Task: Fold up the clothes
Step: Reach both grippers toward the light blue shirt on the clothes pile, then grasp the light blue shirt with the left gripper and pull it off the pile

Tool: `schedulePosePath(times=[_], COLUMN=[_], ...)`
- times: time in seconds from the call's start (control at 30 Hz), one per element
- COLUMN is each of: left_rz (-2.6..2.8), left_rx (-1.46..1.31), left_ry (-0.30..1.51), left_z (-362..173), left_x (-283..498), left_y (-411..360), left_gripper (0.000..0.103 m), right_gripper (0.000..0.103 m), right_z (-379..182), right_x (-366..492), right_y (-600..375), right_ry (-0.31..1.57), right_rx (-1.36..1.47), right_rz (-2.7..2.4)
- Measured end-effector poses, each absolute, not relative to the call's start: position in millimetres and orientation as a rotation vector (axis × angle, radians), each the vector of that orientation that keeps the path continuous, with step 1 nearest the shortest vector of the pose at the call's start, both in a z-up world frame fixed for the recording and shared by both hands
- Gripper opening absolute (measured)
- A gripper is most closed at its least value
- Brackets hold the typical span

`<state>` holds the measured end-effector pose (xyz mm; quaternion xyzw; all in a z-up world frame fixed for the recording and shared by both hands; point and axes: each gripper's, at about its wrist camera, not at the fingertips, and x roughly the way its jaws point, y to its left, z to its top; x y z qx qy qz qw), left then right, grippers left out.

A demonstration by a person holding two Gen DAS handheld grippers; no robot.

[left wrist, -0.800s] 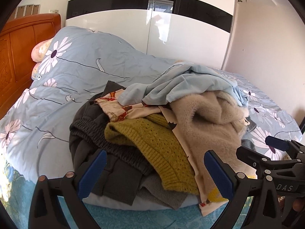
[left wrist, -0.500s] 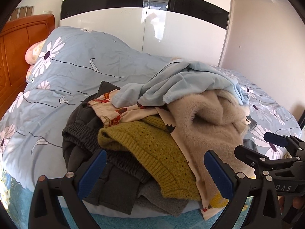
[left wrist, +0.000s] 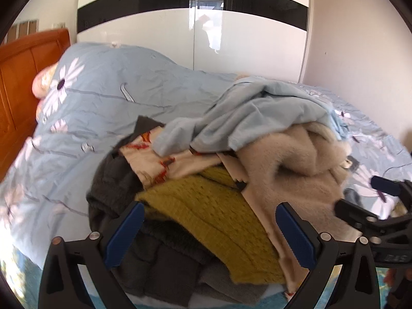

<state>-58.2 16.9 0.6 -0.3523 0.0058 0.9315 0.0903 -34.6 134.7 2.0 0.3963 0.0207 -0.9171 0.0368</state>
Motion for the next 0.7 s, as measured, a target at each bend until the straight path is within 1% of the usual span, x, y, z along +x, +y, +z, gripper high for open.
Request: schedulePosePath(times=[0.37,0.5,0.53,0.6,0.63,0.67,0.7], left_rz=[2.717,2.665,2.653,2.653,2.65,2.621,2.61], left_rx=[-0.908,-0.903,-0.892,-0.914,-0.924,-0.939,-0.945], left_ry=[0.382,0.31,0.294,0.359,0.385,0.393,0.376], left_z=[45,56,59,56,56,53,53], left_x=[-134,-157,-160,-165,-168,-170,-173], left_y=[77,83,82,84,86,87,86], left_gripper=[0.103,0.103,0.101,0.092,0.084,0.079,0.077], right_gripper=[0.103,0.103,0.103,0.103,0.103,0.103,0.103], right_z=[-9,-10,-10,-11,-12,-13,-14], right_x=[-19,-5,-2,5,8,10,13], right_y=[189,202,203,208,210,214,216], right_ry=[-0.032,-0.052,-0.05,-0.042,-0.044,-0.049,-0.056], right_rx=[1.333,1.364,1.368,1.39,1.402,1.413,1.421], right_rz=[-2.881,-2.89,-2.893,-2.896,-2.895,-2.893,-2.893])
